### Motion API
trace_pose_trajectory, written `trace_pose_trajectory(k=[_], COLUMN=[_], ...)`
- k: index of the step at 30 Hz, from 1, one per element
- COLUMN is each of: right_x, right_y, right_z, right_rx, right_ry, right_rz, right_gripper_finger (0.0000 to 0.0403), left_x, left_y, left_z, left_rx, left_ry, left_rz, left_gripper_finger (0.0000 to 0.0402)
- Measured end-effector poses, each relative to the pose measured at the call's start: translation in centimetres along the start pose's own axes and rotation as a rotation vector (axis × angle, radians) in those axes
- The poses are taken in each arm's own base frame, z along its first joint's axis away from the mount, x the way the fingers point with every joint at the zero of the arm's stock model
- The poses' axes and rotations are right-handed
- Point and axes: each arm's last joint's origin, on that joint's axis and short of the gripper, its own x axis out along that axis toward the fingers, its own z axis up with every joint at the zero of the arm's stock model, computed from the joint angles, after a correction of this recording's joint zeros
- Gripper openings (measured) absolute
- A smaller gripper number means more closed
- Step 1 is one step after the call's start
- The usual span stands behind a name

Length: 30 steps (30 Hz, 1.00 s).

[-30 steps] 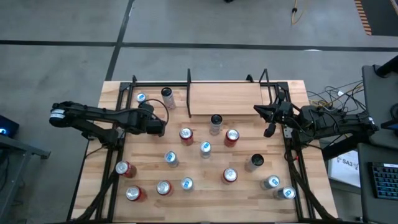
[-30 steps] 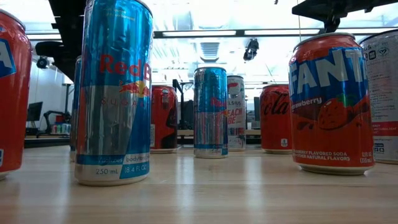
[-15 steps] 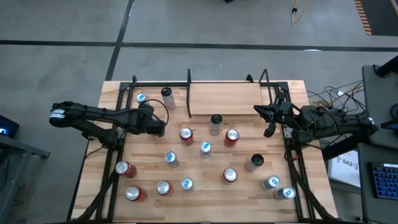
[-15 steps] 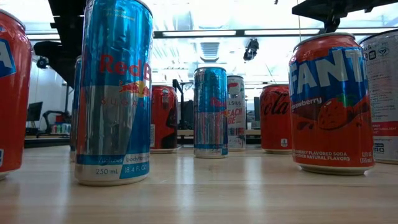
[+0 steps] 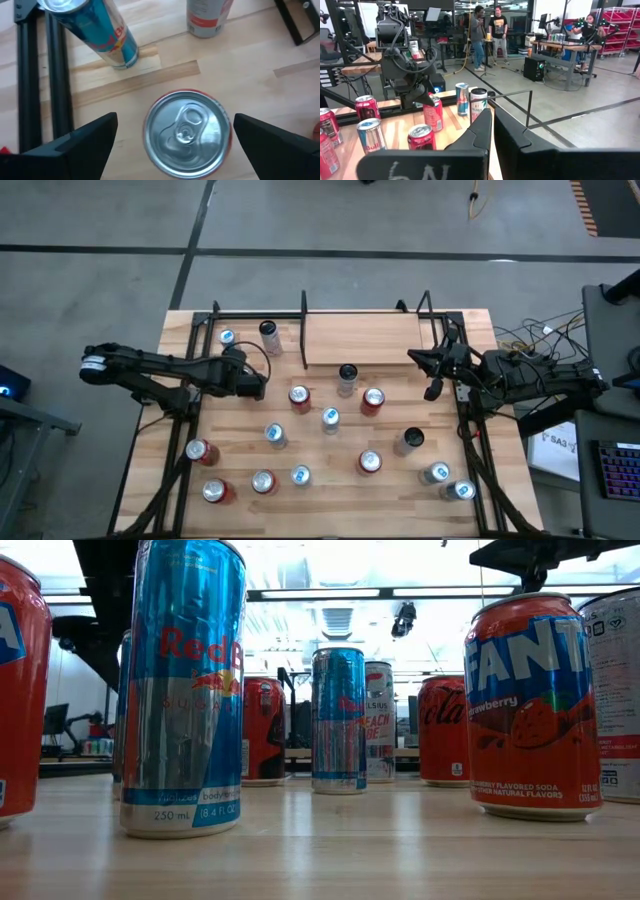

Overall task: Place canned beverage on shelf
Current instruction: Put the orange soda can on the shelf

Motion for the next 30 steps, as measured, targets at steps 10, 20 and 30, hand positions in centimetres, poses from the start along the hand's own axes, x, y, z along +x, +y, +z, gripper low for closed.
trace_pose_trajectory(k=[10,20,30], right_x=[0.0,0.0,0.0], right_y=[0.0,0.0,0.0], right_z=[-0.1,-0.1,-0.1], right_rx=[-0.003,-0.003,0.004], right_ry=[0.006,0.006,0.009], right_rz=[0.000,0.000,-0.001], right_gripper_finger=[0.0009,0.0009,0.0009], left_x=[1.2,2.5,2.5], left_y=[0.0,-0.1,-0.1], left_z=[-0.8,-1.7,-1.9], left_rx=[-0.014,-0.032,-0.021], left_ry=[-0.001,-0.008,-0.017], left_rz=[-0.006,-0.034,-0.033], left_gripper_finger=[0.0381,0.0325,0.0284])
